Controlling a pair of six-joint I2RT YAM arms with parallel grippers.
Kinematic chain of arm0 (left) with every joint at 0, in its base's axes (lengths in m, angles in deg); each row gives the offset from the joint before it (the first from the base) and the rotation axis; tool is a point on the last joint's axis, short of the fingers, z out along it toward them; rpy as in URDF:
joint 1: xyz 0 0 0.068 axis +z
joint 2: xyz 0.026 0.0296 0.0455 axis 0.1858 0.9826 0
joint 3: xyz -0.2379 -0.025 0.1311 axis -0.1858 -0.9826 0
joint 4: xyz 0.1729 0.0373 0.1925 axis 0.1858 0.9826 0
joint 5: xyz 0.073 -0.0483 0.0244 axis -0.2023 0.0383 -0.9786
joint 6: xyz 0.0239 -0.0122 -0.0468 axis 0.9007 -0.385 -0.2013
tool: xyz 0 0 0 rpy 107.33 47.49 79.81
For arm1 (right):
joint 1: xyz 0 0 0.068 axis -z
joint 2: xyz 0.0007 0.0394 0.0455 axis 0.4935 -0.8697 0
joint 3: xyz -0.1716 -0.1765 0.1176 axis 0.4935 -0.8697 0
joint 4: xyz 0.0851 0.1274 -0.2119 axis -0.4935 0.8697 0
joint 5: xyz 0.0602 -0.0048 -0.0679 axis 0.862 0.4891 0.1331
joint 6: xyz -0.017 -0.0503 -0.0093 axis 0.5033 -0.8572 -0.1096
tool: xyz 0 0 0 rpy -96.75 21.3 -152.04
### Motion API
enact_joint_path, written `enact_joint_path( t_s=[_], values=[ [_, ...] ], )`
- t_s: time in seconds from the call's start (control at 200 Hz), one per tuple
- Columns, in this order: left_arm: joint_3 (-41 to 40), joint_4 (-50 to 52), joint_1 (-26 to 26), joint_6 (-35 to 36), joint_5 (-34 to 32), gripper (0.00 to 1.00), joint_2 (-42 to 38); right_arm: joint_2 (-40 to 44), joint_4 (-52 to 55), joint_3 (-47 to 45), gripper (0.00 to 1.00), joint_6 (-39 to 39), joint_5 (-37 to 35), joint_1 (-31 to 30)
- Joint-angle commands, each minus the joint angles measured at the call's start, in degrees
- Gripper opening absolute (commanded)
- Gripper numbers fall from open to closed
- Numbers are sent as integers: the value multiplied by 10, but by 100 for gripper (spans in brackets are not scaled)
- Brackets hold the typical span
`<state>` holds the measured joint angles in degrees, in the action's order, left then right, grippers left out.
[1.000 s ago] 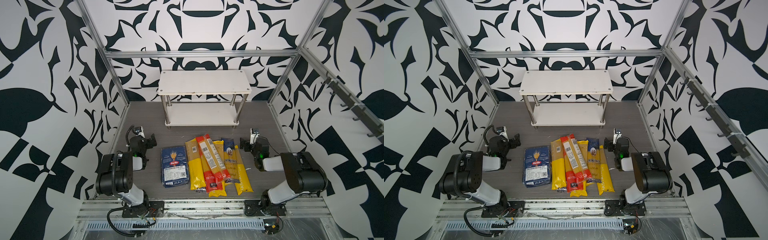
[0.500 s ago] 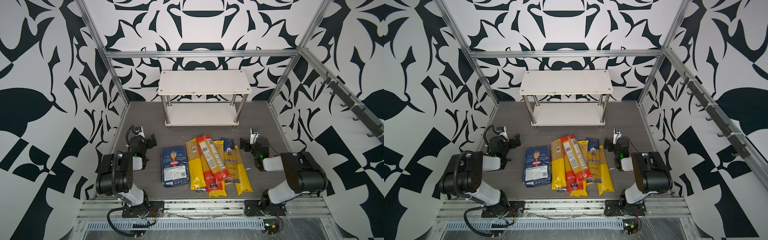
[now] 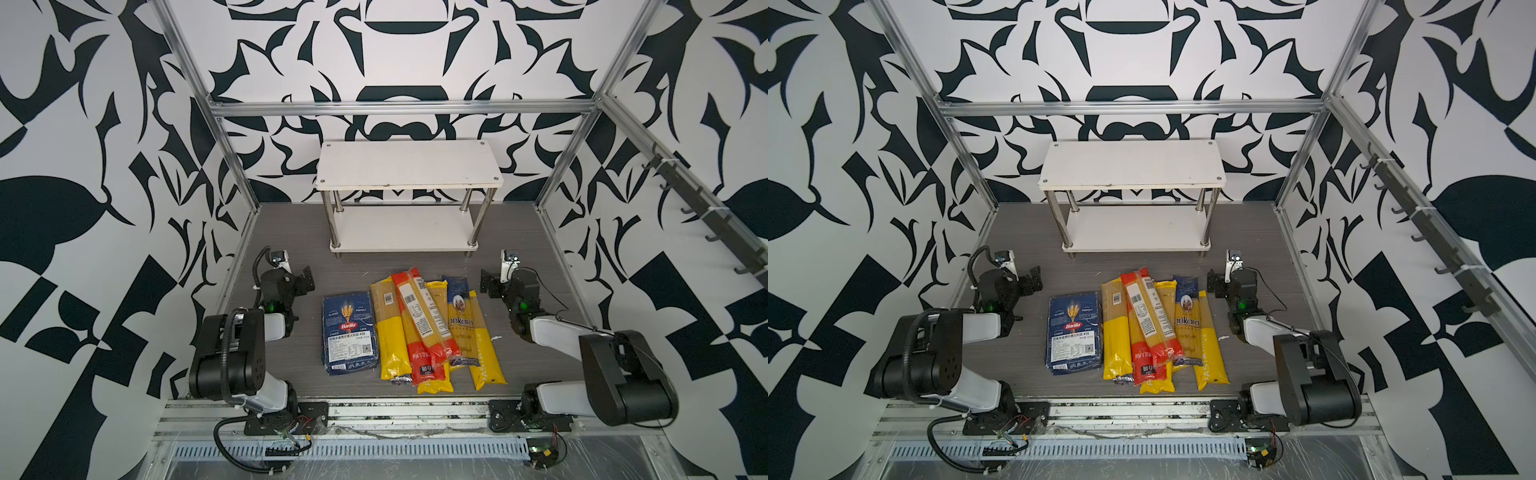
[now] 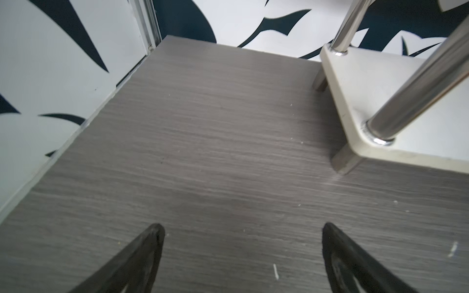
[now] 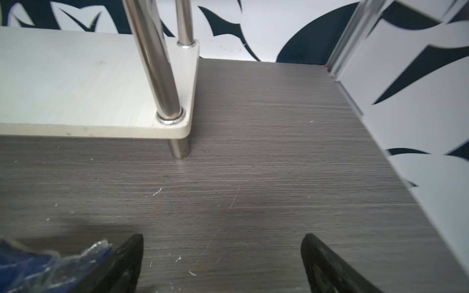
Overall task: Arrange pasta packages on shelves
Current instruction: Pick up the pasta bag from the pasta bags.
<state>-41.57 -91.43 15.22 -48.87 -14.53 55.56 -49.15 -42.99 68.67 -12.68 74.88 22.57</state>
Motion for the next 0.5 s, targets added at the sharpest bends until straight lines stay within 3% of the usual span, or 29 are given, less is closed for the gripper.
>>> enact_joint_path(
  t_s=[0.0,0.13,0.275,0.33,0.39,0.495],
  values=[
    [25,62,-8,2,-18,99,-45,44,169,54,93,29,-94,-25],
    [72,179,-30,7,-50,99,-99,80,358,124,79,98,-126,-37],
    [140,324,-39,-39,-48,99,-156,102,542,205,79,182,-119,-57],
    [164,373,-44,-62,-47,99,-167,112,577,220,86,192,-114,-82],
    [177,408,-56,-89,-44,99,-185,121,607,231,99,212,-112,-108],
    [165,421,-111,-117,-59,99,-227,127,646,252,100,259,-107,-156]
  ],
)
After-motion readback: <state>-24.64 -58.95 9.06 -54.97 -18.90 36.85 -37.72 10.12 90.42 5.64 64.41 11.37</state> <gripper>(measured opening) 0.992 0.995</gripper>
